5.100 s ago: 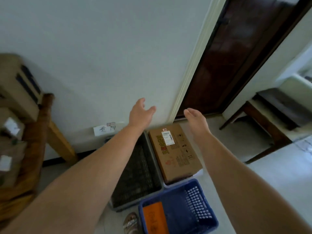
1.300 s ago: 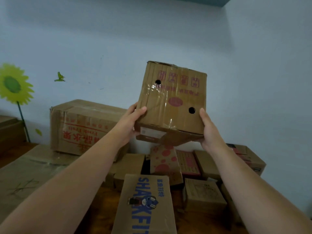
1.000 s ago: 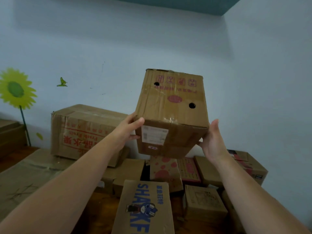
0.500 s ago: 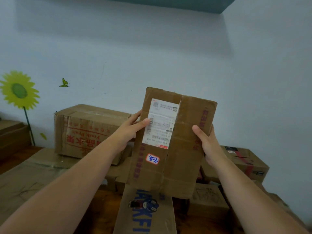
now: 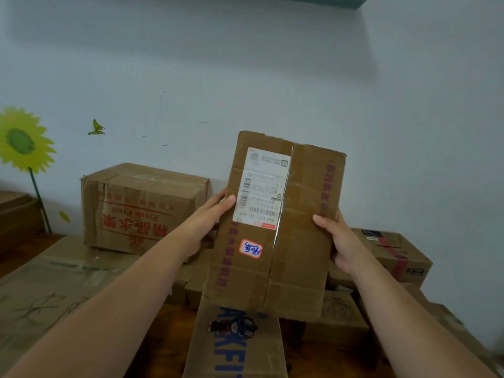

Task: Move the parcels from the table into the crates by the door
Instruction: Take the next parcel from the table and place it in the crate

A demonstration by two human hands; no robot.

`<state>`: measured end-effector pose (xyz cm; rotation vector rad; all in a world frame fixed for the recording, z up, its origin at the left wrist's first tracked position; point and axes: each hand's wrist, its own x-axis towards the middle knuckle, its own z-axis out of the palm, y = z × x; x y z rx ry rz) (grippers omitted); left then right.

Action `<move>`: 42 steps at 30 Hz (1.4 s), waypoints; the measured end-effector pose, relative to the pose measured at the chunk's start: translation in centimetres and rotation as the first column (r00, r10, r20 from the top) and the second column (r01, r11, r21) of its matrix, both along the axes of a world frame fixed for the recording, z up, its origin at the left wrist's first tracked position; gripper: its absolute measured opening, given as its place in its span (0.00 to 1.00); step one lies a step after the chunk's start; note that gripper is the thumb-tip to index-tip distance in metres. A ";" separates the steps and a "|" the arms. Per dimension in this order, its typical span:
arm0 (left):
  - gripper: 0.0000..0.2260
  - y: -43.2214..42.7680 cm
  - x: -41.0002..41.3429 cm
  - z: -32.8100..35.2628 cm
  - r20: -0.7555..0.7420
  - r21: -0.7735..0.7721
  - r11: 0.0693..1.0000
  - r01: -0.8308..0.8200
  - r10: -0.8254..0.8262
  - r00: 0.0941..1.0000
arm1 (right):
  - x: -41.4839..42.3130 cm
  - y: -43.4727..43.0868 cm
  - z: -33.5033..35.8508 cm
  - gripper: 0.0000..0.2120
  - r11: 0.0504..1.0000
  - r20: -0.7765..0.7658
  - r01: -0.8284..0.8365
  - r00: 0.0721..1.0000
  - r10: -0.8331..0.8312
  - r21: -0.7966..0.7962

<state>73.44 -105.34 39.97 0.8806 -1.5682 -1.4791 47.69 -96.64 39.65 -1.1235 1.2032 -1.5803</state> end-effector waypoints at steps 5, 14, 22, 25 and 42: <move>0.39 -0.5 -0.1 -0.5 -0.020 0.004 1.000 0.009 -0.009 1.000 | 0.3 -0.1 -0.1 0.40 0.983 0.013 0.178 0.984 -0.179 0.052; 0.17 -0.6 -3.7 -1.1 -0.153 0.082 0.997 0.012 0.001 0.988 | -1.6 3.4 -0.7 0.30 0.986 0.038 0.141 0.989 -0.145 0.090; 0.23 4.7 -11.2 0.0 -0.233 0.117 0.979 0.165 -0.134 0.963 | -6.4 10.8 -1.8 0.46 0.923 0.073 0.373 0.922 -0.380 0.091; 0.21 6.8 -13.6 0.3 -0.222 0.101 0.980 0.171 -0.145 0.964 | -7.8 13.5 -1.7 0.44 0.898 0.085 0.427 0.896 -0.436 0.103; 0.26 26.4 -41.0 -4.6 -0.098 0.146 0.931 0.335 -0.323 0.941 | -32.1 38.3 -4.3 0.30 0.804 0.023 0.570 0.813 -0.582 0.170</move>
